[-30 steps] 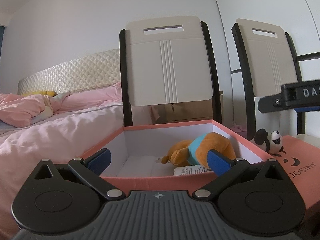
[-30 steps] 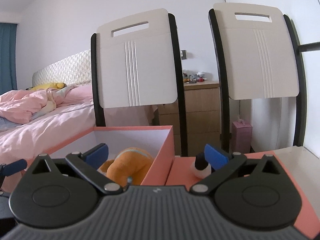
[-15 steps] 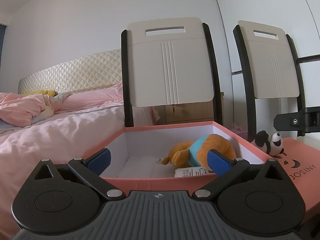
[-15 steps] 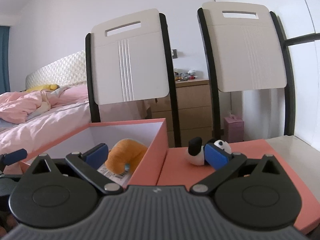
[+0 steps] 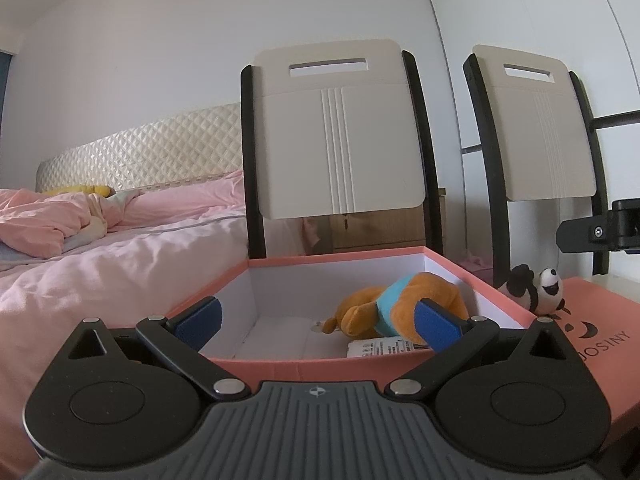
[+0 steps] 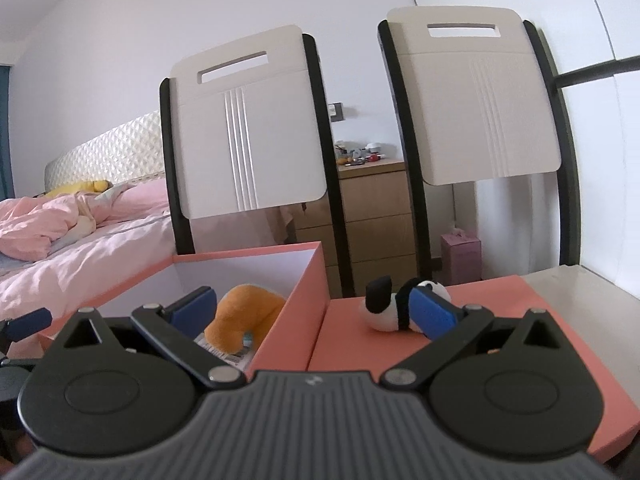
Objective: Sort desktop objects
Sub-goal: 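Lift the right tool away from the box toward the panda plush, then lower the right tool onto the panda plush and grasp it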
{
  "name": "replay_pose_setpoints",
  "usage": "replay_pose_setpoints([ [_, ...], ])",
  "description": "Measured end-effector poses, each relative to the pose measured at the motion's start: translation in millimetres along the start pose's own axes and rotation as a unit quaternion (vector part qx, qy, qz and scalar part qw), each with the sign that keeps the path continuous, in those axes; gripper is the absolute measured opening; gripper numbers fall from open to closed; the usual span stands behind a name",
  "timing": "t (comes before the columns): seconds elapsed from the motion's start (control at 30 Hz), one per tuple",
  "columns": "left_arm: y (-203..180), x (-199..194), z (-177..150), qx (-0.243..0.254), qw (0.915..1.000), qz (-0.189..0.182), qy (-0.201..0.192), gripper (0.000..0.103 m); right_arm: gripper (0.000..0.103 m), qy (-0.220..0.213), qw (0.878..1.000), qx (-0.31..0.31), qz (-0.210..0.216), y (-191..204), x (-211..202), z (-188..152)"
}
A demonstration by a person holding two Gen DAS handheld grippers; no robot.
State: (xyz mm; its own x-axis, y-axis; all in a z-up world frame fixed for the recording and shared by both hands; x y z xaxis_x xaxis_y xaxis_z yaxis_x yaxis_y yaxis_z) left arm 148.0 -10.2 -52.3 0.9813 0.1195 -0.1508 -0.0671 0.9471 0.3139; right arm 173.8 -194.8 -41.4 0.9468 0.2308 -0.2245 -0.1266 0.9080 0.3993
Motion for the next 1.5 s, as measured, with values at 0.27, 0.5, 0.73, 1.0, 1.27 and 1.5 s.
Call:
replay_pose_setpoints([
  [0.27, -2, -5, 3, -0.004, 0.9999, -0.010, -0.004, 0.103, 0.103, -0.004, 1.000, 0.013, -0.015, -10, 1, 10],
  [0.5, -2, -9, 5, -0.018, 0.9996, -0.020, -0.004, 0.103, 0.103, -0.002, 1.000, 0.012, -0.026, -17, 11, 26],
  [0.73, 2, -8, 5, -0.027, 0.9994, -0.019, 0.000, 0.103, 0.103, -0.013, 0.999, -0.003, -0.032, -18, 42, 53],
  [1.0, 4, -9, 6, -0.036, 0.9991, -0.023, 0.002, 0.103, 0.103, -0.020, 0.997, -0.045, -0.058, -33, 104, 68],
  [1.27, 4, -1, -2, -0.030, 0.9992, -0.020, 0.018, 0.103, 0.103, -0.012, 0.994, -0.048, -0.100, -76, 152, 57],
  [1.5, 3, 5, -10, -0.036, 0.9982, -0.032, 0.035, 0.103, 0.103, 0.028, 0.994, -0.012, -0.105, -99, 171, 41],
])
Point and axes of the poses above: each gripper's, at about its wrist camera, not at the fingertips, and x roughly the way its jaws point, y to its left, z to its top, the point moved 10 cm from there along x, roughly the way its jaws point, and after that the axes turned 12 degrees about x, right-handed, at the moved point
